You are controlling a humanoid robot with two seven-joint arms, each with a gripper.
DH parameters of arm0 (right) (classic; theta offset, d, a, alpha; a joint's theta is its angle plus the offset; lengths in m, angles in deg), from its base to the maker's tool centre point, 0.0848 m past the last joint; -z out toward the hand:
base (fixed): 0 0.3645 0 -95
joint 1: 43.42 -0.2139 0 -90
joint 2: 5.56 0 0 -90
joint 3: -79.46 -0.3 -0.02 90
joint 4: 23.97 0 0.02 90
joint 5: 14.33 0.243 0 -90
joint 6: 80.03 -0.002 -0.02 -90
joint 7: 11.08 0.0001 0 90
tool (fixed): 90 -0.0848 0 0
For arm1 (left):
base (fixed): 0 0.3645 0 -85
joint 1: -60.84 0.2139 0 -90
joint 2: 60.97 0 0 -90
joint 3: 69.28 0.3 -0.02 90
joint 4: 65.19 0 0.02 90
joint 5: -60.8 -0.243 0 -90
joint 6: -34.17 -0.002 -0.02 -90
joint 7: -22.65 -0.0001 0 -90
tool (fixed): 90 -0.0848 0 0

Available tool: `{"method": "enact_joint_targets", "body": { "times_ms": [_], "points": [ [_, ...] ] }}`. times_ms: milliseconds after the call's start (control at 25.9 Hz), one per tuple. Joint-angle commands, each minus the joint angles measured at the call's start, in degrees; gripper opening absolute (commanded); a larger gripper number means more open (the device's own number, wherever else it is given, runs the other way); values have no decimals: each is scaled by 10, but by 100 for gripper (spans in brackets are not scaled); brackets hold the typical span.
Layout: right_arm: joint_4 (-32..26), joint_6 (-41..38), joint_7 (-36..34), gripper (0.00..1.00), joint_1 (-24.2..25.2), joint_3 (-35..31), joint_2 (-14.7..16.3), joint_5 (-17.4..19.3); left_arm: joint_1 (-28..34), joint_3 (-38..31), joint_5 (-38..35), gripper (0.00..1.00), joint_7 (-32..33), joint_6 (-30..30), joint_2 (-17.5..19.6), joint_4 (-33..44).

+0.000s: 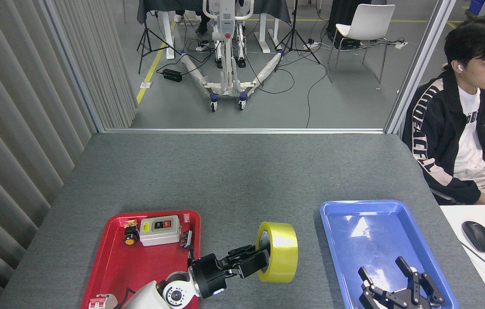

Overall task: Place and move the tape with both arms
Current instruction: 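Lift the tape roll with the left gripper toward the blue tray, then reach the right gripper toward the tape held by the left gripper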

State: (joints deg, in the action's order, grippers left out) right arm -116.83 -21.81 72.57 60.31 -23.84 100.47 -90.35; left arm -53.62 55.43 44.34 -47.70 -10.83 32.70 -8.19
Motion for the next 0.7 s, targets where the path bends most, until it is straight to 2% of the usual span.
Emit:
{"method": "enact_joint_targets", "body": {
  "times_ms": [0, 193, 503, 657],
  "points": [
    [-2, -132, -24, 100, 17, -38, 1, 1, -5, 8, 12, 0, -19, 0, -14, -17],
    [-9, -132, -38, 100, 18, -57, 7, 5, -8, 11, 13, 0, -22, 0, -16, -24],
    [-19, -132, -48, 100, 8, -45, 19, 8, -8, 12, 13, 0, -24, 0, -18, -41],
    [-21, -132, -48, 100, -9, -2, 25, 8, -9, 13, 15, 0, -23, 0, -20, -43]
  ]
}}
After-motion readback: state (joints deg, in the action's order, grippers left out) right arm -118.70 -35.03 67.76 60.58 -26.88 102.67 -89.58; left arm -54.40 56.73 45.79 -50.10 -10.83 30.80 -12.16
